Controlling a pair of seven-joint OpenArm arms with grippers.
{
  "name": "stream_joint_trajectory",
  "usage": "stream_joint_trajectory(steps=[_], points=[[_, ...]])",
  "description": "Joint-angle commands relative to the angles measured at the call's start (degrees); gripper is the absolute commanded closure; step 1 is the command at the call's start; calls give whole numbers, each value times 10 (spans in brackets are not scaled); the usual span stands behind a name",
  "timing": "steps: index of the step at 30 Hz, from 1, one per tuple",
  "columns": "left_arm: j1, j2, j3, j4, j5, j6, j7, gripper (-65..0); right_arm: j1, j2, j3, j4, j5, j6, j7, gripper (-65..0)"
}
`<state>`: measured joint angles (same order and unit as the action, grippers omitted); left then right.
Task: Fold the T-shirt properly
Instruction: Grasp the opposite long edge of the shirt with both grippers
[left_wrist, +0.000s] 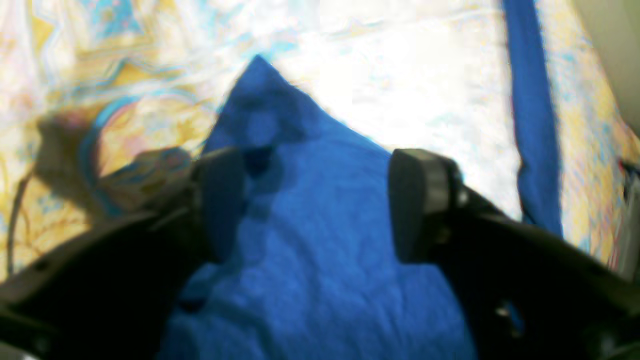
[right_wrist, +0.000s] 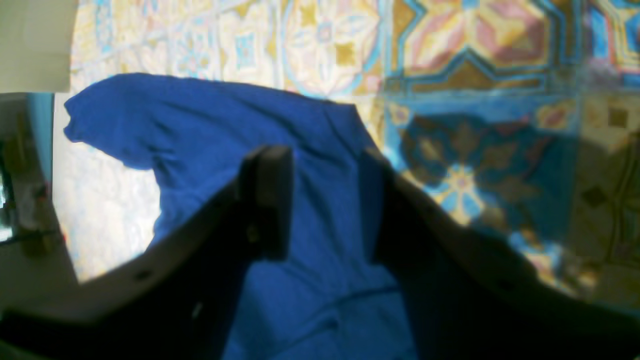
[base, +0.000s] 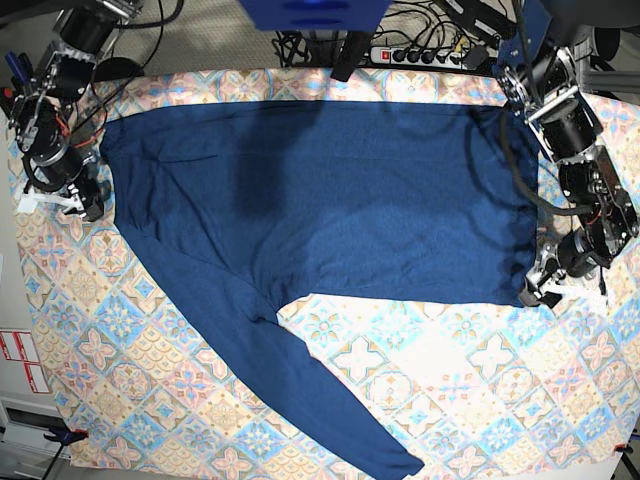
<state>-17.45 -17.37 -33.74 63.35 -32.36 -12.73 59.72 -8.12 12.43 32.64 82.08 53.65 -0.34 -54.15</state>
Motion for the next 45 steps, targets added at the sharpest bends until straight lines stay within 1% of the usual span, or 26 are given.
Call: stream_joint_trajectory(steps=[1, 4, 7, 12, 16, 22, 28, 34, 39, 45], points=[[-19, -12, -2, -10, 1, -3, -19, -381, 16, 9, -13, 9, 4, 3, -1, -214], [-33, -12, -1, -54, 22, -3, -58, -353, 36, 16, -50, 9, 3, 3, -4, -214], [-47, -10, 0, -81, 52, -3, -104, -349, 53, 17, -82, 9, 3, 3, -3, -214], [-77, -12, 54, -155, 105, -3, -165, -352, 69, 15, -113, 8, 2, 3, -1, -214], [-77, -11, 85, -162, 132, -2, -202, -352, 74, 14, -116, 8, -9, 3, -2, -214], [-75, -8, 88, -162, 167, -2, -212, -352, 73, 14, -116, 8, -9, 3, -2, -214], [-74, -12, 86, -162, 167, -2, -212, -353, 72, 14, -115, 9, -9, 3, -3, -214], [-46, -12, 85, -162, 167, -2, -212, -353, 71, 13, -116, 9, -9, 3, -3, -214], [-25, -12, 85, -162, 167, -1, -237, -353, 70, 13, -116, 9, -9, 3, -4, -214], [-18, -12, 86, -162, 168, -1, -239, -353, 70, 13, -116, 9, -9, 3, -4, -214]])
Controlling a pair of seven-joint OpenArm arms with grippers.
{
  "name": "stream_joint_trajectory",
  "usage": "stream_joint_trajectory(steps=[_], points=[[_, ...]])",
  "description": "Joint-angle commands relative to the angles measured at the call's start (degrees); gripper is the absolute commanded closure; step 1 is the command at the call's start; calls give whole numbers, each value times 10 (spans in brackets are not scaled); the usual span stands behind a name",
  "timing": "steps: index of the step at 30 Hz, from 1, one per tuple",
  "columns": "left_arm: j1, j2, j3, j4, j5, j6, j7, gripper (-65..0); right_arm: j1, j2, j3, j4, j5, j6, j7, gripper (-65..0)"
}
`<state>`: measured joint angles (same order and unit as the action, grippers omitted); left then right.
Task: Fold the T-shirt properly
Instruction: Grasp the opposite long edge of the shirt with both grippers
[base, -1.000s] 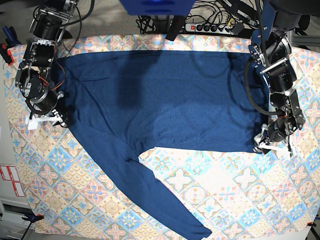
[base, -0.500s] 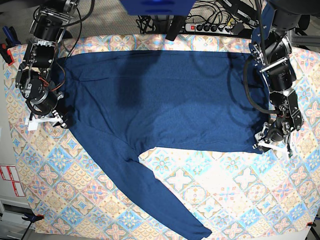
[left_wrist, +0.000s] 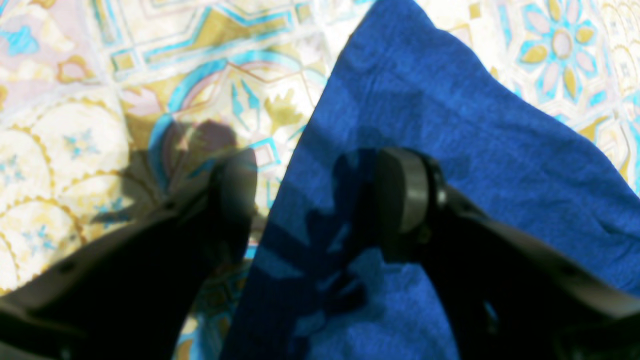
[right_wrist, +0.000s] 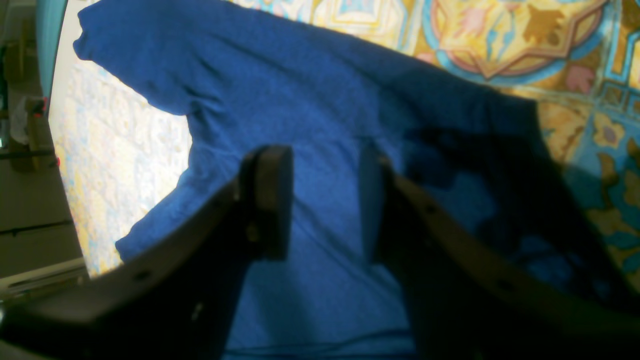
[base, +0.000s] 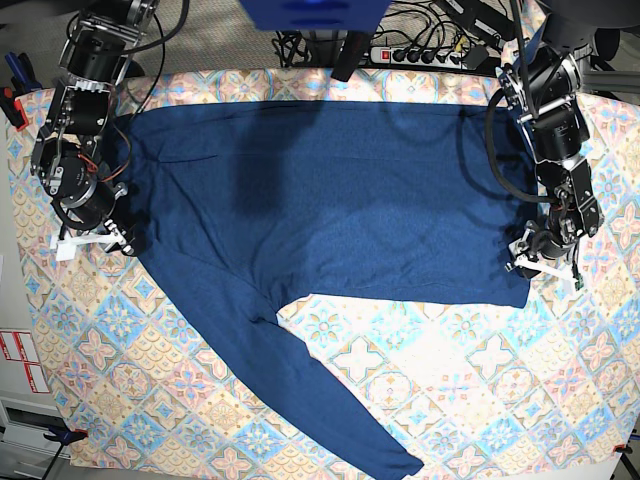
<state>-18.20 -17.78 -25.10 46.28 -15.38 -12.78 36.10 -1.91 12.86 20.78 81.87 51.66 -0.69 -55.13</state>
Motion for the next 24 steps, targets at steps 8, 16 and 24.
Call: stream_joint_trajectory(steps=[8, 16, 24], points=[[-7, 28, 3, 9, -2, -4, 10, -346, 8, 9, -16, 46, 10, 6, 6, -214], [0, 47, 3, 11, -8, -7, 47, -332, 8, 9, -17, 47, 10, 6, 6, -214], [50, 47, 3, 108, -8, -30, 46, 0, 8, 9, -17, 45, 10, 6, 6, -214]])
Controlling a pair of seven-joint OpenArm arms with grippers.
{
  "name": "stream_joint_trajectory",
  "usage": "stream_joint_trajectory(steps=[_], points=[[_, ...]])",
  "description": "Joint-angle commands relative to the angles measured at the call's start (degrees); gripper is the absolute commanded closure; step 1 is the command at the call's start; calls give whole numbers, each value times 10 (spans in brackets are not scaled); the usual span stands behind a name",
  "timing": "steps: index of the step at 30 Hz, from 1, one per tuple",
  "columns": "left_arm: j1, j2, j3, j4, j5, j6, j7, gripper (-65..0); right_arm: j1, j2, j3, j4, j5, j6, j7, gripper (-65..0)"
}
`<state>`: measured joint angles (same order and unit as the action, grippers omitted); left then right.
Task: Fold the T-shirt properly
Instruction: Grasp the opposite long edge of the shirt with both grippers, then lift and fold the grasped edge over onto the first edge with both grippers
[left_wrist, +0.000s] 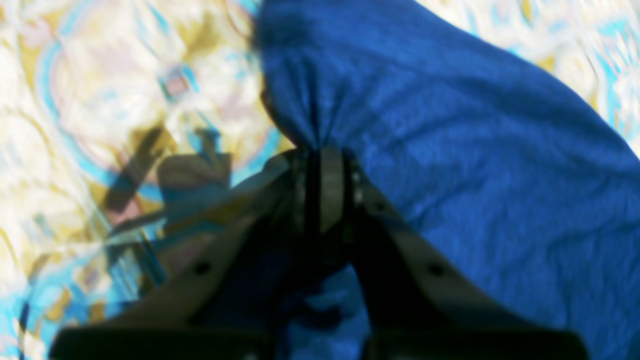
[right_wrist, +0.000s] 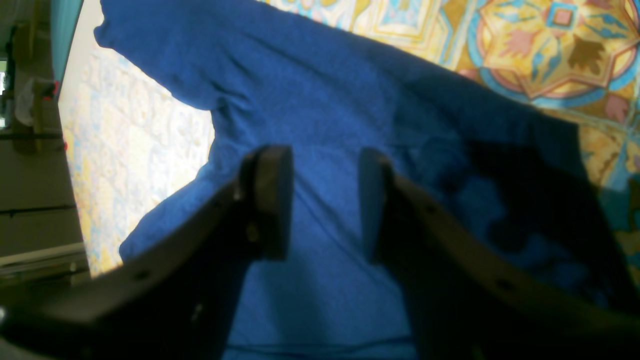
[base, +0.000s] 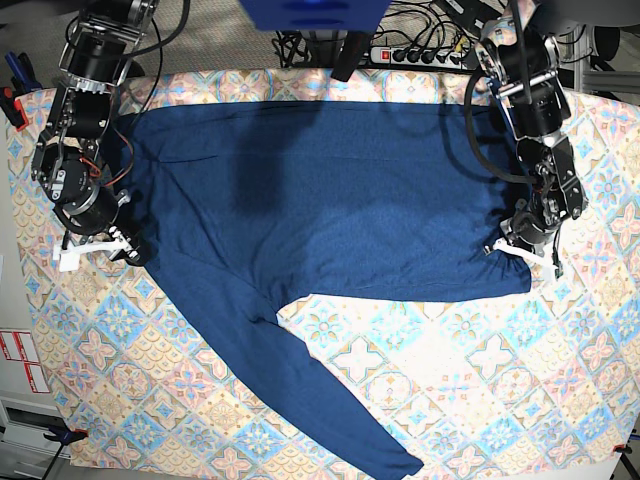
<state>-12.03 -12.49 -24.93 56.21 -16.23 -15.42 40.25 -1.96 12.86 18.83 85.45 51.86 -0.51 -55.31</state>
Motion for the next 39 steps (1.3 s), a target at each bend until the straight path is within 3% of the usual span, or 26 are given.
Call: stream_joint_trajectory(steps=[1, 8, 15, 22, 27, 39], points=[[-7, -6, 1, 19, 0, -4, 4, 0, 9, 9, 1, 7, 8, 5, 8, -215], [34, -7, 1, 84, 0, -4, 4, 0, 27, 27, -47, -14, -3, 5, 8, -218], [70, -7, 0, 154, -1, -4, 2, 0, 75, 43, -128, -26, -124, 6, 8, -222], [93, -7, -3, 200, -1, -4, 3, 0, 159, 63, -198, -128, -174, 7, 9, -343], [118, -6, -3, 247, -1, -4, 4, 0, 208, 73, -247, -223, -210, 7, 17, -361], [140, -7, -3, 255, -72, -4, 5, 0, 235, 74, -338, -324, -334, 8, 139, -361]])
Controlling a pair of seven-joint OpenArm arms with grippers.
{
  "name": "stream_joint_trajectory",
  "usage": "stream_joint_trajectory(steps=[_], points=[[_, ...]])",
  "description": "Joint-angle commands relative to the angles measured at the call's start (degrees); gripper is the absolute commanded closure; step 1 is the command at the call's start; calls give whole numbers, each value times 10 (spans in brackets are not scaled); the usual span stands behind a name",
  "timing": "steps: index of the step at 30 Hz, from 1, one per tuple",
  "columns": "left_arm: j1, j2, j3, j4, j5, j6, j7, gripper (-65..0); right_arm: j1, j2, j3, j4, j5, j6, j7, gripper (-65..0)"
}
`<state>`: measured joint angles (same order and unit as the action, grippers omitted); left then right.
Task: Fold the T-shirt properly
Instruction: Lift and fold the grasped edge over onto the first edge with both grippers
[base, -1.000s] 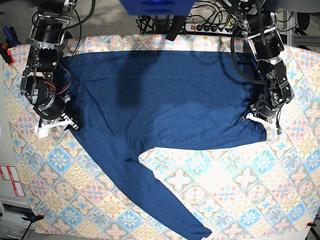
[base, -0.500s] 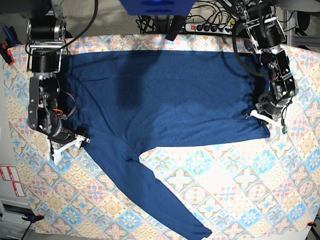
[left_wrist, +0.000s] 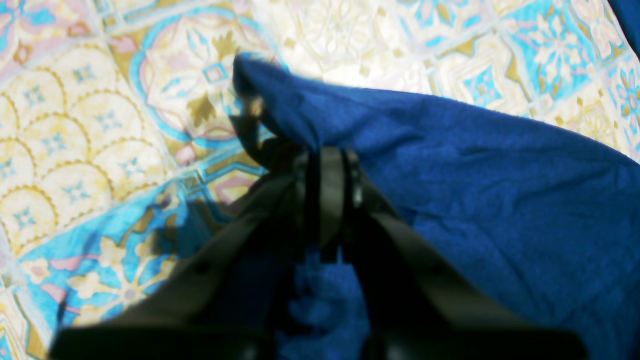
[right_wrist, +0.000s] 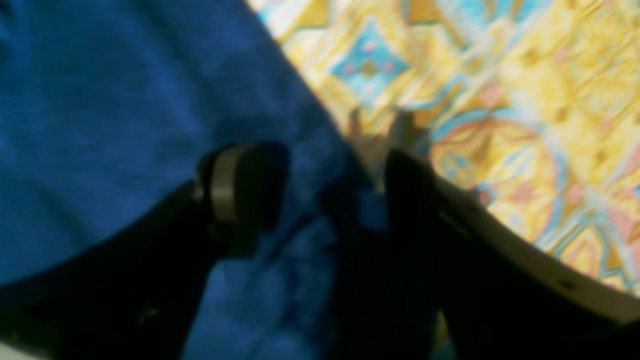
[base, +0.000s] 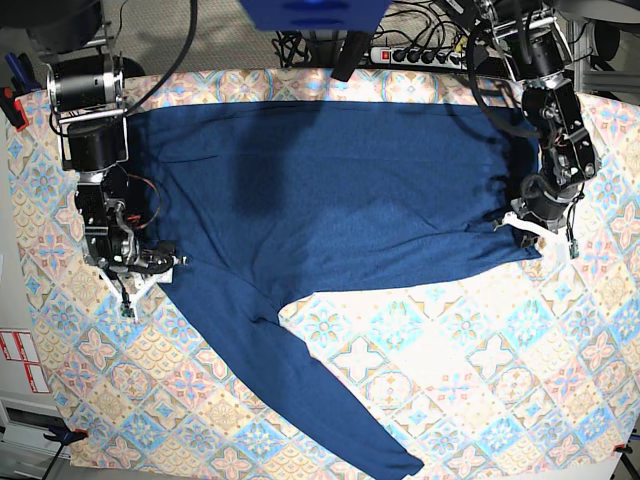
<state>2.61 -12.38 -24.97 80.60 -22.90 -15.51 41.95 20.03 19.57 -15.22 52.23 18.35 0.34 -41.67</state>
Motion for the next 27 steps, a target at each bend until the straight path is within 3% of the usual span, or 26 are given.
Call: stream_joint_trajectory(steps=[1, 5, 10, 13, 17, 18, 22, 27], points=[[-5, -8, -2, 11, -5, -3, -12, 0, 21, 7, -6, -4, -2, 0, 16, -361], [-3, -8, -2, 11, -6, -3, -12, 0, 32, 7, -37, -65, -3, 14, 60, -361], [-3, -8, -2, 11, -6, -3, -12, 0, 41, 7, -48, -108, -3, 141, 78, -351], [-3, -8, -2, 11, -6, -3, -12, 0, 39, 6, -48, -109, -3, 185, 77, -232], [-3, -8, -2, 11, -6, -3, -12, 0, 39, 6, -47, -109, -2, 233, 80, 0], [-3, -8, -2, 11, -6, -3, -12, 0, 38, 7, -42, -108, -2, 243, 78, 0], [-3, -8, -2, 12, -6, -3, -12, 0, 37, 7, 25, -100, -2, 249, 77, -2], [-2, -8, -2, 12, -6, -3, -12, 0, -26, 8, 106, -1, -2, 250, 74, -2]])
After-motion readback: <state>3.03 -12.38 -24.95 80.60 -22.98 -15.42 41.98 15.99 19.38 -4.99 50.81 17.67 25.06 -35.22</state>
